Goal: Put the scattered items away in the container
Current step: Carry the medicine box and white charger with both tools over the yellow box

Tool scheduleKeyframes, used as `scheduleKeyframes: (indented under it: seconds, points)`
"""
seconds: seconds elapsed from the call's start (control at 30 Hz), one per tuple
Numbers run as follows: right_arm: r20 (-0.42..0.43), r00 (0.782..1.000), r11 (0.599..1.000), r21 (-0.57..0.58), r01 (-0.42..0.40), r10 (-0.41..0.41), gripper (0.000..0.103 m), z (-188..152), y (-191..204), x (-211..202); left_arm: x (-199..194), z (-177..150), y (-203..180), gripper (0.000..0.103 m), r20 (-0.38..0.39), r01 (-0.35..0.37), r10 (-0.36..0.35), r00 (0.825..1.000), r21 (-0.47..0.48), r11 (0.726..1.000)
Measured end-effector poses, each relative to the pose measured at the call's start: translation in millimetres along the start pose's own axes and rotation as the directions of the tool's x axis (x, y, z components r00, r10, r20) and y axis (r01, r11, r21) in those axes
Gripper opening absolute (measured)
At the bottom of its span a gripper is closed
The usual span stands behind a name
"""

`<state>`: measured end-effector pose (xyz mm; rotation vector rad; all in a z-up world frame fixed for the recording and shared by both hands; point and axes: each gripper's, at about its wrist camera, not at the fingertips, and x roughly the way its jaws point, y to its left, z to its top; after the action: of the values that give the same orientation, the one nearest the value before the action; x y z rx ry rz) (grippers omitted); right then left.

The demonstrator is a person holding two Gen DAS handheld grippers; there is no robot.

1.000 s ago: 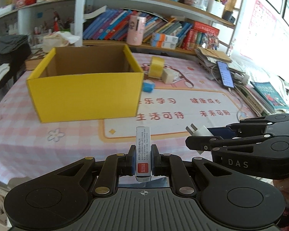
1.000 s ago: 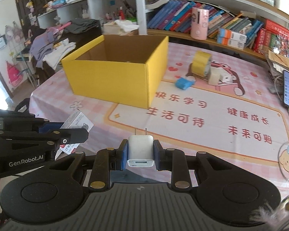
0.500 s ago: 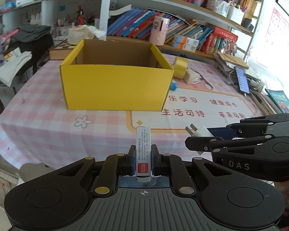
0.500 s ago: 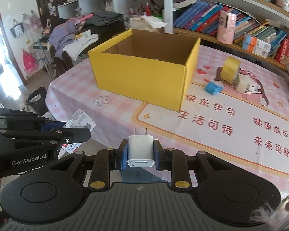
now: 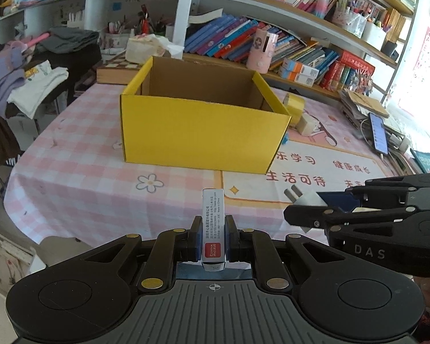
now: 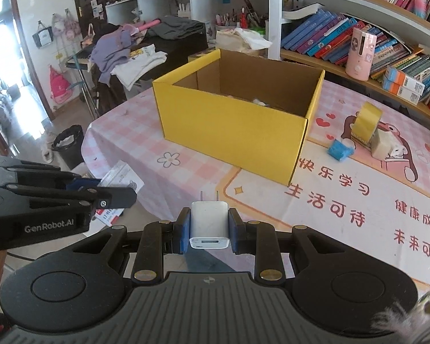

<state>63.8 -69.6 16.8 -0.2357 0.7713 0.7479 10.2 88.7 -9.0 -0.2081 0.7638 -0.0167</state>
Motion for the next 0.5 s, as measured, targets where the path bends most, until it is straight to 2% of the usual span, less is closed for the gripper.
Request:
scheduleKeyframes:
  seconds: [0.2,0.5]
  points:
    - [0.040,0.999,1.000,-0.024,-0.018,0.019,0.025,17.4,-6.2,10.2,6.6,18.3,2.8,0.013,0.023,-0.015,0.014,1.000,0.010,1.000]
    - [0.166,0.985,0.999,-0.042,-0.030,0.037,0.025,87.1,-28.6,21.5,18.2,86.3,0.4,0.013,0.134,-0.026,0.011,0.991,0.108,0.994]
